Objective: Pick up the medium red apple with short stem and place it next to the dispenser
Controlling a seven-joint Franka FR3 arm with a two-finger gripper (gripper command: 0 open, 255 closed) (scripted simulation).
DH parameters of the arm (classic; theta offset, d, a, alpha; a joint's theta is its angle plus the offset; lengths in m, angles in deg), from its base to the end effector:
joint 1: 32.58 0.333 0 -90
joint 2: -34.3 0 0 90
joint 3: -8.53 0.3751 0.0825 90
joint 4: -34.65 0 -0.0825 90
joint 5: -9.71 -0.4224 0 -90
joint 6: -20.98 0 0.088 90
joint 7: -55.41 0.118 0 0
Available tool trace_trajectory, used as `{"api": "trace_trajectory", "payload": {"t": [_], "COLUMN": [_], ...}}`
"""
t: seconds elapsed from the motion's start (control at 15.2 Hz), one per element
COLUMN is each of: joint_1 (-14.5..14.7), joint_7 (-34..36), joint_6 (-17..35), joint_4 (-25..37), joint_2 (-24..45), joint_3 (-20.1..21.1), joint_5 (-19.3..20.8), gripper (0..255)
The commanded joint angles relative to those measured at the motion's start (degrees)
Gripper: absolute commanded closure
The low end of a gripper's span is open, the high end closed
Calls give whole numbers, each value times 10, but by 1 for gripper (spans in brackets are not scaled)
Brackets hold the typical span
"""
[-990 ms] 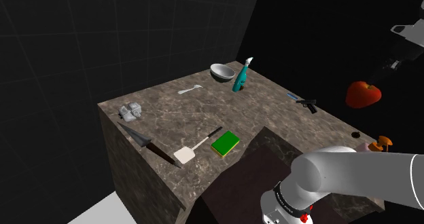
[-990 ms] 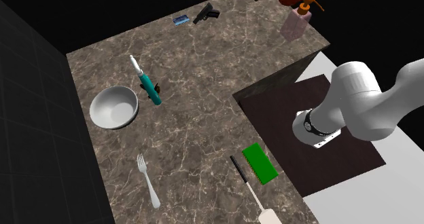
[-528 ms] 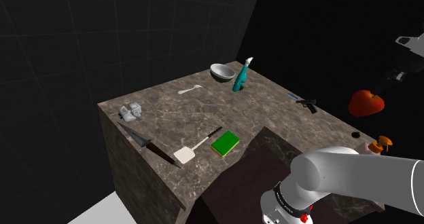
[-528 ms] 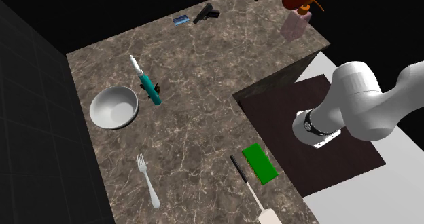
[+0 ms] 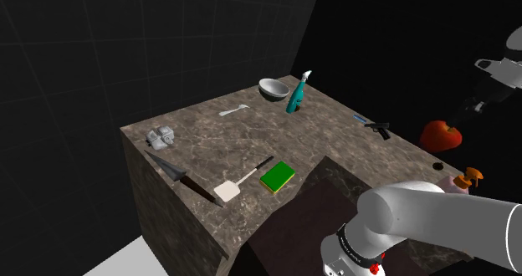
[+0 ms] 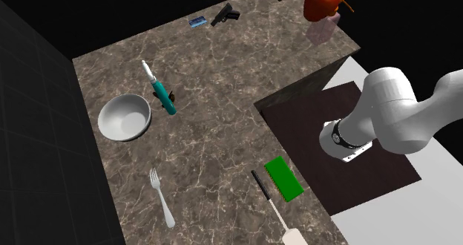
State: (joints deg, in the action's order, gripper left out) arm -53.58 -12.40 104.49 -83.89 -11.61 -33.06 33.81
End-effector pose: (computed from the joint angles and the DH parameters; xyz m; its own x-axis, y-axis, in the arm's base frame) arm 0.0156 -0.4050 0.6536 0.9770 0.1954 0.0851 0.1966 -0.9805 -0.0055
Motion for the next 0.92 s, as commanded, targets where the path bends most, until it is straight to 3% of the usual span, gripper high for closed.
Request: {"api": "trace_trajectory", "payload": {"t": [0.0, 0.86], "joint_1": [-2, -19], "joint_7": [1, 9], "joint_6": [13, 97], "joint_4": [-17, -123], "joint_2": [-5, -31], "joint_3": [-4, -36], "joint_5": [4, 37], "gripper": [255, 255]}}
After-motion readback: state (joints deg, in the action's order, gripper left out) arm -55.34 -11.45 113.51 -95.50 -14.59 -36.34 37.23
